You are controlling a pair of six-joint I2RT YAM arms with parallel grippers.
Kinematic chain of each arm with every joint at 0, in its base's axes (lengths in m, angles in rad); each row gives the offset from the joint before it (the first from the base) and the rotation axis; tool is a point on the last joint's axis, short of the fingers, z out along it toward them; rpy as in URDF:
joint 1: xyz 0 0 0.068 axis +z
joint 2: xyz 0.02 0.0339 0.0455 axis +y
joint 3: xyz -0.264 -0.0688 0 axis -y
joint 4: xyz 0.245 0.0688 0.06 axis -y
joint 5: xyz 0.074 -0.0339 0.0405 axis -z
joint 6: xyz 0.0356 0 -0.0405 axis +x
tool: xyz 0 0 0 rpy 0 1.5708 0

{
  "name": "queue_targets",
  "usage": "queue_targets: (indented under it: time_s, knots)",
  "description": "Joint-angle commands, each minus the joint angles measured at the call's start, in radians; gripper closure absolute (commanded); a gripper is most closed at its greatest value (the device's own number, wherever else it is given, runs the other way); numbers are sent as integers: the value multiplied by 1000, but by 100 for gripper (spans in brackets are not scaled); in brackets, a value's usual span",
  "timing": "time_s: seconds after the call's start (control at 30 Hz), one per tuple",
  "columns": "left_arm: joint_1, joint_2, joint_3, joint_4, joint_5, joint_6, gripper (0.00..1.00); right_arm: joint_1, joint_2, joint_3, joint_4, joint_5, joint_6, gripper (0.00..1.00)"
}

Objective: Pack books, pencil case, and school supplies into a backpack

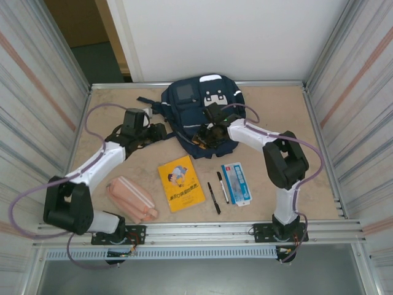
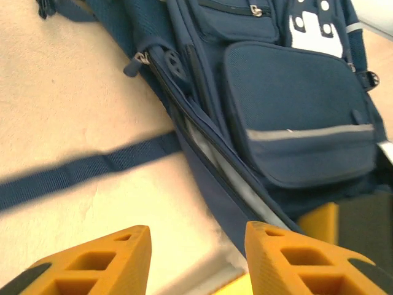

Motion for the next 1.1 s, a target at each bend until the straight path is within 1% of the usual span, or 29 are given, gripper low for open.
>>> queue_targets:
  time_s: [0.0, 0.07, 0.17, 0.27, 0.33, 0.43, 0.53, 0.57, 0.67, 0.73, 0.8, 0.83, 0.87, 0.93, 1.0, 1.03, 1.07]
  knots:
    - [-4, -98, -60, -124, 27, -45, 52, 18, 34, 38, 50, 41, 8, 69]
    - [-4, -138, -89, -137, 45, -49, 49, 42, 20, 39, 32, 74, -4, 67]
    - [-3, -181, -128, -155, 74, -57, 48, 87, -43, 23, -5, 176, -22, 63]
    - [-3, -219, -156, -165, 104, -87, 47, 134, -127, 10, -61, 323, -21, 61]
    - [-5, -247, -164, -166, 137, -115, 47, 160, -193, -9, -93, 437, 5, 60]
    - [-8, -284, -174, -175, 188, -160, 46, 191, -294, -55, -124, 573, 32, 60]
    - [-20, -320, -187, -197, 219, -184, 45, 208, -379, -90, -194, 650, 62, 58]
    - [-29, -336, -192, -211, 219, -188, 44, 215, -407, -105, -233, 682, 102, 57]
    - [-73, -381, -202, -255, 199, -191, 42, 224, -490, -169, -304, 732, 114, 51]
    - [-105, -404, -206, -287, 185, -181, 41, 227, -542, -226, -297, 720, 83, 47]
    - [-142, -420, -216, -306, 163, -166, 40, 240, -576, -306, -171, 656, -65, 38]
    - [-158, -423, -221, -307, 155, -154, 40, 249, -581, -336, -106, 586, -183, 37]
    - [-177, -426, -236, -297, 144, -132, 40, 260, -573, -347, -91, 514, -268, 36]
    - [-211, -413, -256, -305, 121, -107, 40, 276, -537, -308, -195, 456, -313, 35]
    - [-232, -393, -256, -345, 134, -107, 40, 284, -497, -284, -258, 358, -365, 35]
    - [-246, -386, -261, -357, 136, -108, 40, 292, -491, -297, -257, 328, -388, 38]
    - [-265, -379, -266, -365, 134, -114, 39, 301, -488, -323, -238, 282, -413, 43]
